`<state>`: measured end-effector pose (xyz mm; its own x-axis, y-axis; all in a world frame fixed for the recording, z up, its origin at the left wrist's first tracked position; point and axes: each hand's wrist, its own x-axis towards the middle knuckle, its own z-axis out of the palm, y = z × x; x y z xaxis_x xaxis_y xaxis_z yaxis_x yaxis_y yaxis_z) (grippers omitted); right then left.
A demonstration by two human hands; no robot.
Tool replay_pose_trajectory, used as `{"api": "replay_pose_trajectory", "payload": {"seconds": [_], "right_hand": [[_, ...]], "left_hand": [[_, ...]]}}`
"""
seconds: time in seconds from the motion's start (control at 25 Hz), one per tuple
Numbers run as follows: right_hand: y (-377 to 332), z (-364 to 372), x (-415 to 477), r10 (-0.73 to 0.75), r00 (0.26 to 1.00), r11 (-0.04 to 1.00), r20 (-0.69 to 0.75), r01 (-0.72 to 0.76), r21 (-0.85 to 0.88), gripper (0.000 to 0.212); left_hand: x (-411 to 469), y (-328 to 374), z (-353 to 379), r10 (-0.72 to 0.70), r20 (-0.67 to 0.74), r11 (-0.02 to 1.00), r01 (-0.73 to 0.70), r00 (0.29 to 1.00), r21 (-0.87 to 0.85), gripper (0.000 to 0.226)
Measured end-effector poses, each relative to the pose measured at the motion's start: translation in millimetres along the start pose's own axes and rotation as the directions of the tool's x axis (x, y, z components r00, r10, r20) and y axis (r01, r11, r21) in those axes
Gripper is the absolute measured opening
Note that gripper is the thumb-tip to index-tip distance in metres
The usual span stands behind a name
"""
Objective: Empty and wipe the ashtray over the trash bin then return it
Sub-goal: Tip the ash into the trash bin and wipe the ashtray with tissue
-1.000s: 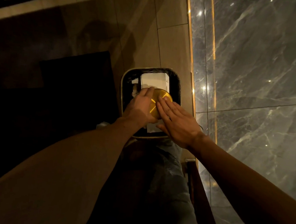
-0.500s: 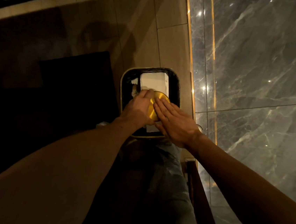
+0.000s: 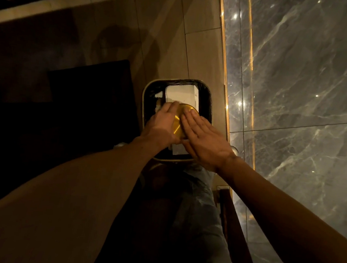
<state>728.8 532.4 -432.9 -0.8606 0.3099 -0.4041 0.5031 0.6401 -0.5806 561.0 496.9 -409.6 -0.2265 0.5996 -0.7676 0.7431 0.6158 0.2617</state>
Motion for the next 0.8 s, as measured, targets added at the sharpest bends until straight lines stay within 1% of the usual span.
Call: {"api": "replay_pose_trajectory", "payload": {"seconds": [0.04, 0.08, 0.12, 0.16, 0.2, 0.28, 0.36, 0.44, 0.56, 0.64, 0.76, 0.8], "right_hand": [[-1.7, -4.8, -0.2, 0.078, 0.997, 0.989, -0.017, -0.075, 0.126, 0.065], [-2.2, -9.3, -0.1, 0.166, 0.986, 0.946, -0.026, -0.151, 0.288, 0.064], [-1.4, -13.8, -1.0, 0.218, 0.975, 0.877, -0.029, -0.183, 0.445, 0.062], [0.0, -17.3, -2.8, 0.229, 0.973, 0.818, -0.019, -0.182, 0.546, 0.060], [1.9, -21.0, -5.2, 0.219, 0.976, 0.796, -0.008, -0.174, 0.579, 0.060], [5.9, -24.7, -8.8, 0.211, 0.977, 0.805, 0.026, -0.189, 0.562, 0.068], [8.3, -28.0, -8.6, 0.240, 0.970, 0.786, 0.042, -0.219, 0.578, 0.074], [9.0, -31.9, -7.0, 0.282, 0.959, 0.729, 0.043, -0.243, 0.640, 0.070], [9.8, -37.2, -6.8, 0.334, 0.941, 0.664, 0.052, -0.274, 0.695, 0.061], [8.7, -39.3, -8.0, 0.367, 0.928, 0.576, 0.059, -0.277, 0.769, 0.052], [7.3, -41.1, -11.1, 0.441, 0.893, 0.381, 0.092, -0.279, 0.881, 0.038], [8.0, -41.0, -11.8, 0.460, 0.883, 0.352, 0.094, -0.278, 0.894, 0.032]], "left_hand": [[-0.3, -0.3, -0.3, -0.006, -0.009, 1.000, 0.006, 1.000, -0.006, 0.112], [-0.2, -0.8, -1.2, -0.012, -0.022, 1.000, 0.012, 1.000, -0.021, 0.111], [0.2, -1.3, -1.5, -0.015, -0.034, 0.999, 0.013, 0.999, -0.043, 0.111], [0.8, -1.8, -1.9, -0.010, -0.037, 0.998, 0.007, 0.999, -0.061, 0.112], [0.7, -1.8, -2.8, 0.000, -0.032, 0.997, -0.002, 0.999, -0.074, 0.114], [1.5, -3.8, -2.4, 0.009, -0.020, 0.992, -0.011, 1.000, -0.123, 0.116], [2.4, -6.8, -0.9, -0.013, -0.003, 0.978, 0.012, 1.000, -0.207, 0.117], [1.9, -8.2, 0.2, -0.080, 0.041, 0.935, 0.089, 0.996, -0.343, 0.119], [-3.4, -4.9, -2.8, -0.176, 0.153, 0.819, 0.231, 0.972, -0.525, 0.116], [-5.9, -1.4, -6.8, -0.210, 0.202, 0.731, 0.291, 0.957, -0.617, 0.105], [-13.9, 6.3, -10.7, -0.230, 0.243, 0.612, 0.334, 0.942, -0.717, 0.084], [-17.1, 8.4, -10.3, -0.233, 0.245, 0.568, 0.336, 0.941, -0.752, 0.078]]}}
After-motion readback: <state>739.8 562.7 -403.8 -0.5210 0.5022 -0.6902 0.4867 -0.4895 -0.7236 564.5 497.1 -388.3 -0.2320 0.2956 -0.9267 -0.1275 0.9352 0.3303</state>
